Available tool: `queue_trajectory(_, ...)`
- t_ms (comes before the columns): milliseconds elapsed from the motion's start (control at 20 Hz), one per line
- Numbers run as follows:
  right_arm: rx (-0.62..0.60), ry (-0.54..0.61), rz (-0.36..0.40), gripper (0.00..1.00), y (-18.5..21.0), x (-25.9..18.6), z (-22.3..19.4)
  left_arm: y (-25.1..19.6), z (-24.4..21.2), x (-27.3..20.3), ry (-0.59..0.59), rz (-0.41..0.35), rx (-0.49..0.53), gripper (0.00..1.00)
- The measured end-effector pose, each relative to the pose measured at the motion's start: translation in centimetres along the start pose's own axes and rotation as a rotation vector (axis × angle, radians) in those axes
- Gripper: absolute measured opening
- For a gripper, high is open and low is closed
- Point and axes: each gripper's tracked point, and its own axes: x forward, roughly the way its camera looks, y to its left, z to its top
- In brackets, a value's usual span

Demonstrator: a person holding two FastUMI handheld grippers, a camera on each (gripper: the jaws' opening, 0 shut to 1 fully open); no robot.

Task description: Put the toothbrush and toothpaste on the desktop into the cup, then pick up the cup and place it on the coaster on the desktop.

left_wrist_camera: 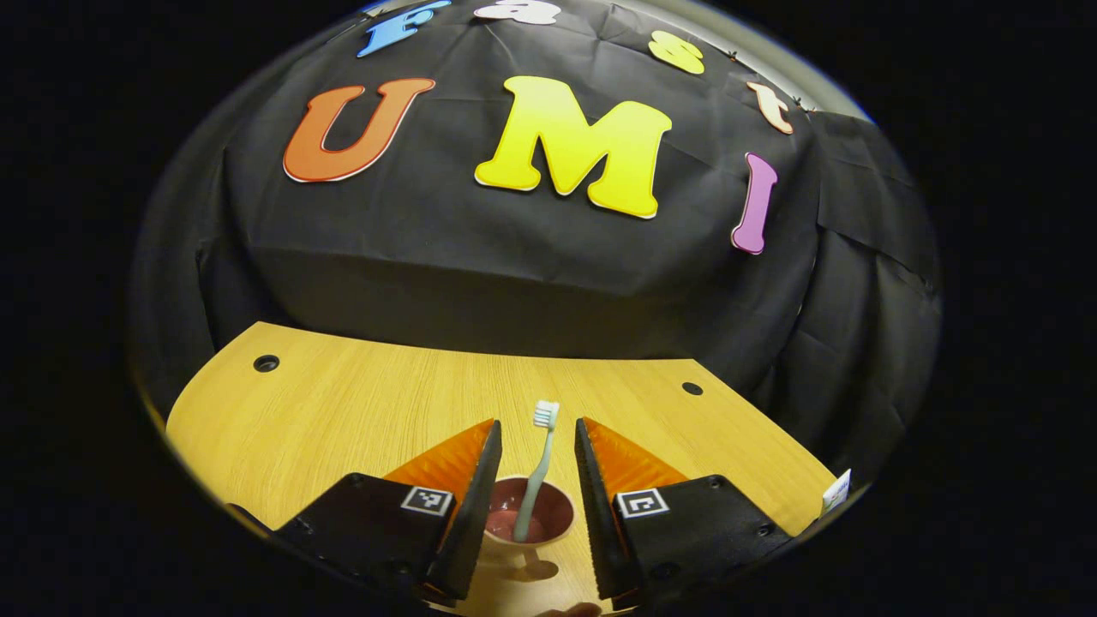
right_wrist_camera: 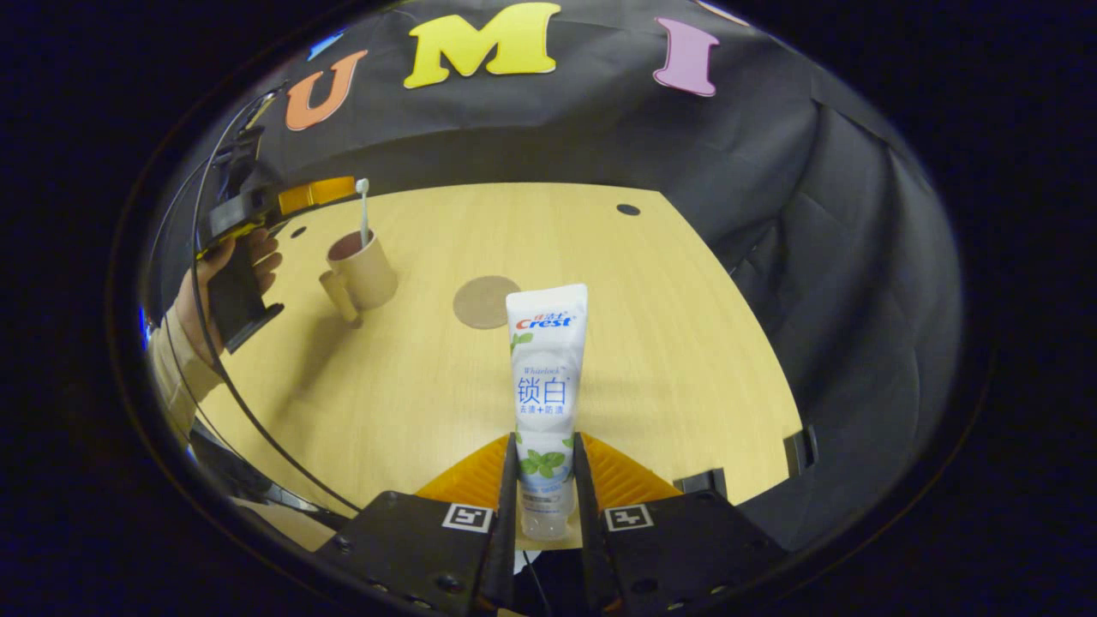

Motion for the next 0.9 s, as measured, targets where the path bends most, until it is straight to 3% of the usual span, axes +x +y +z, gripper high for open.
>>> queue_trajectory(50, -0.01, -0.009, 0.013, 0.33, 0.4, 0.2, 0.7, -0.1, 0.3, -0.8, -0.002, -0.004, -0.002, 0.56)
queue_trajectory(200, -0.037, -0.038, 0.056, 0.33, 2.0, 0.8, 3.2, -0.1, 1.7, -3.9, -0.044, 0.014, 0.026, 0.8)
queue_trajectory(300, -0.05, -0.062, 0.082, 0.33, 3.2, 1.2, 5.1, 0.1, 2.8, -6.1, -0.083, 0.025, 0.054, 0.9)
queue_trajectory(500, -0.045, -0.112, 0.155, 0.33, 7.0, 2.0, 10.0, 1.1, 3.8, -11.2, -0.125, 0.077, 0.134, 0.96)
queue_trajectory(900, -0.07, -0.236, 0.318, 0.33, 17.6, 3.2, 20.4, 4.6, 3.4, -20.8, -0.147, 0.245, 0.067, 0.98)
